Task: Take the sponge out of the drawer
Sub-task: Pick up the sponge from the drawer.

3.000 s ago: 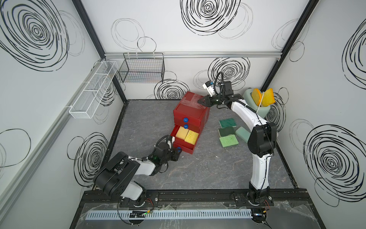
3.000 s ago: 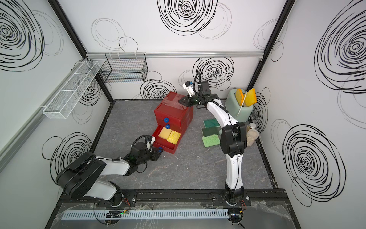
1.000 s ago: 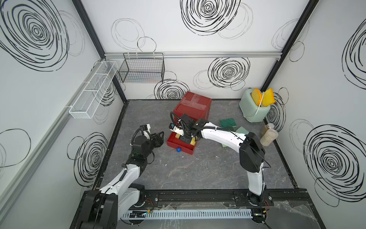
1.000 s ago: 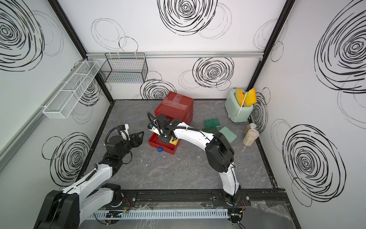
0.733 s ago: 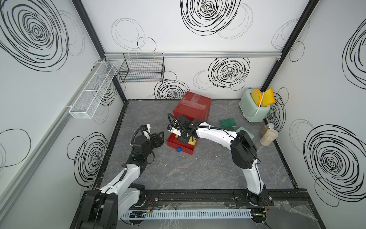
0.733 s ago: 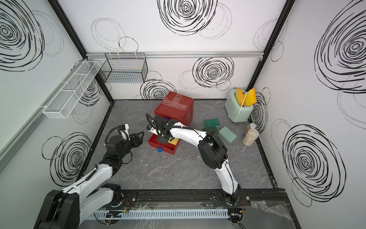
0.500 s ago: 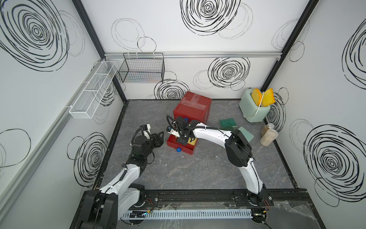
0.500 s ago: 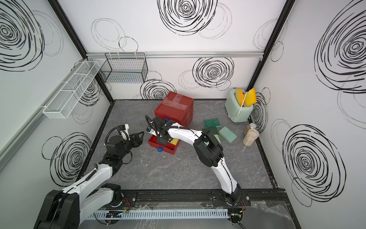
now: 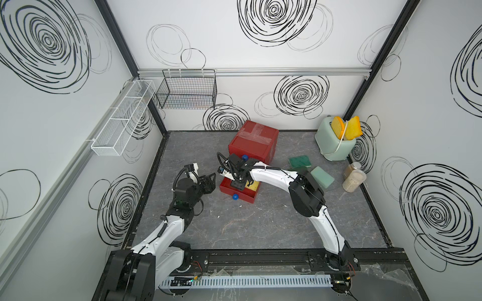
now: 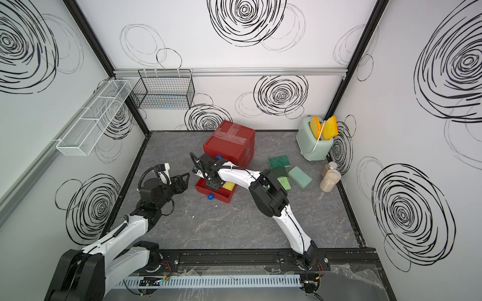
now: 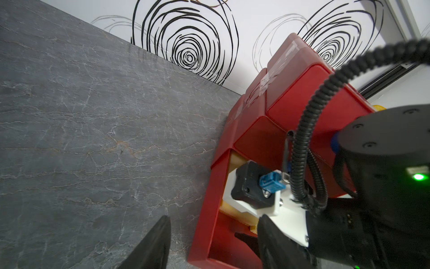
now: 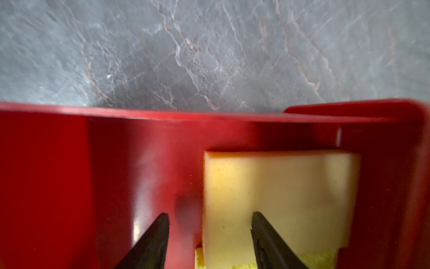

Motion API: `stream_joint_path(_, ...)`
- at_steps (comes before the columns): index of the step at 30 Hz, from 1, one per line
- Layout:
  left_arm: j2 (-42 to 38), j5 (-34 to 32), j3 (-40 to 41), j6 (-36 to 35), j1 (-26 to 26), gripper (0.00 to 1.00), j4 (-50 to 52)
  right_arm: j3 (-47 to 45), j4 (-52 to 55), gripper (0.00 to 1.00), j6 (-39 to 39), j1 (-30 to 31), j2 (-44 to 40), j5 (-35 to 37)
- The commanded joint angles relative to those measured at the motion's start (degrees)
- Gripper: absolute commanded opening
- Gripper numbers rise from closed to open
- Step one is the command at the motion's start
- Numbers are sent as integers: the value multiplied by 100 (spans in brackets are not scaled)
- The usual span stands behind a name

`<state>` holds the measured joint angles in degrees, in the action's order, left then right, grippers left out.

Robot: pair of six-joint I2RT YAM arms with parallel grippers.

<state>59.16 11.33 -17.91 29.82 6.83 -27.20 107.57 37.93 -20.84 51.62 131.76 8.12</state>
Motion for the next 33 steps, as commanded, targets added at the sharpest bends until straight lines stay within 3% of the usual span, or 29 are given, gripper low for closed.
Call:
stream_joint_path(1,20,30,-65,41,-50,63,-299,38,-36,59,-118,-88,118,-8)
stream_joint_path(13,-7,27,-55,50,-53,63,-298,-66,-175,52,-148,-134,370,-499)
stream_joint_path(15,-6,27,-55,50,-50,63,-309,-55,-174,46,-149,-156,415,-584)
stream_joint_path(20,-21,27,-48,41,-50,63,-295,-33,-190,17,-65,-197,421,-698)
stream_joint_path(23,-22,27,-54,42,-51,63,-292,-49,-147,7,-28,-222,305,-805)
stream_joint_path(26,-23,32,-64,41,-50,63,-307,-84,-32,0,-18,-198,63,-930)
stream_joint_path(33,-43,45,-79,54,-52,63,-315,-408,-124,0,-1,-125,-942,-1350)
